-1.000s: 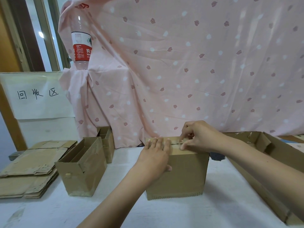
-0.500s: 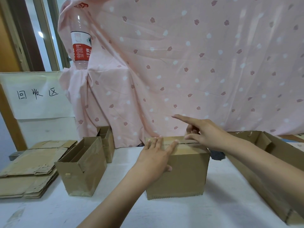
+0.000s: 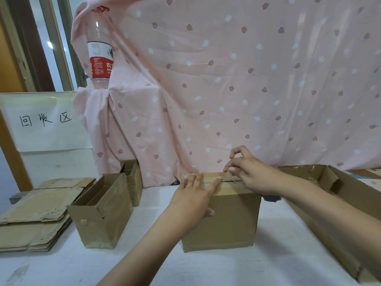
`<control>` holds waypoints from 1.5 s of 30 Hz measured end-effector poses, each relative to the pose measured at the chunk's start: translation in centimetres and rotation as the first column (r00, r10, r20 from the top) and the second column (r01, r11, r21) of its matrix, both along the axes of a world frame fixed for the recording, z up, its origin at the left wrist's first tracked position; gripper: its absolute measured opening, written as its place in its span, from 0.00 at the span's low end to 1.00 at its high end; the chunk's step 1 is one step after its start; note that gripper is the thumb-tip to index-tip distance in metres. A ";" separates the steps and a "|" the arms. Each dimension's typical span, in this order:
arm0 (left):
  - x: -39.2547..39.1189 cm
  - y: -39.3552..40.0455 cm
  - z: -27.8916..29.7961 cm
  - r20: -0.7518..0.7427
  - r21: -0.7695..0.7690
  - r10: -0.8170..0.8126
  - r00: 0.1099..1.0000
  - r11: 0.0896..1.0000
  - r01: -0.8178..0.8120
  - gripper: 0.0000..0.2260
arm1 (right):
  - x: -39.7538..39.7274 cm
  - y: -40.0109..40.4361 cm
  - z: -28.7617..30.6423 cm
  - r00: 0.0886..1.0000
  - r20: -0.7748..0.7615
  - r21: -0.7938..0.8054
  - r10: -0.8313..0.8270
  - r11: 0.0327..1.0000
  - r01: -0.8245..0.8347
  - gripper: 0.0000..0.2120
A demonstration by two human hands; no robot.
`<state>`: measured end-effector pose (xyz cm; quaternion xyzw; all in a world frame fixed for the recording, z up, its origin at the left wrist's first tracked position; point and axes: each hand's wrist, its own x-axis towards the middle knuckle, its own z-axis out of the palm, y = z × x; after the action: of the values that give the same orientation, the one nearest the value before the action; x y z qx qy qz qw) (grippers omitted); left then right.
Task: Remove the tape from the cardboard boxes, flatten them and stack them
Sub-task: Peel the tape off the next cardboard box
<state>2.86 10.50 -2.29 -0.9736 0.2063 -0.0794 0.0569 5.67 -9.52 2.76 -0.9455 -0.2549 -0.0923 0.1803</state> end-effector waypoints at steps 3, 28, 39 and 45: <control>-0.1 -0.1 0.1 0.008 0.006 -0.001 1.000 1.000 0.001 0.39 | -0.1 0.0 0.2 1.000 -0.011 0.022 0.026 0.999 -0.025 0.06; -0.2 0.2 0.1 -0.003 0.002 -0.002 1.000 1.000 0.002 0.39 | 0.5 -0.9 0.8 0.997 -0.018 0.053 -0.075 0.996 0.076 0.06; -0.6 1.6 0.3 -0.013 -0.030 -0.051 0.999 0.998 0.051 0.39 | 0.0 -2.7 1.5 0.978 -0.200 0.231 -0.057 0.967 0.104 0.08; -0.5 2.5 0.2 -0.019 -0.027 -0.030 0.999 0.999 0.030 0.39 | -0.2 -3.4 1.7 0.995 -0.083 0.230 -0.060 0.970 0.078 0.09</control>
<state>2.33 13.05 -2.13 -0.9718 0.2202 -0.0738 0.0406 5.45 -12.90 4.46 -0.9290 -0.2023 -0.0922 0.2960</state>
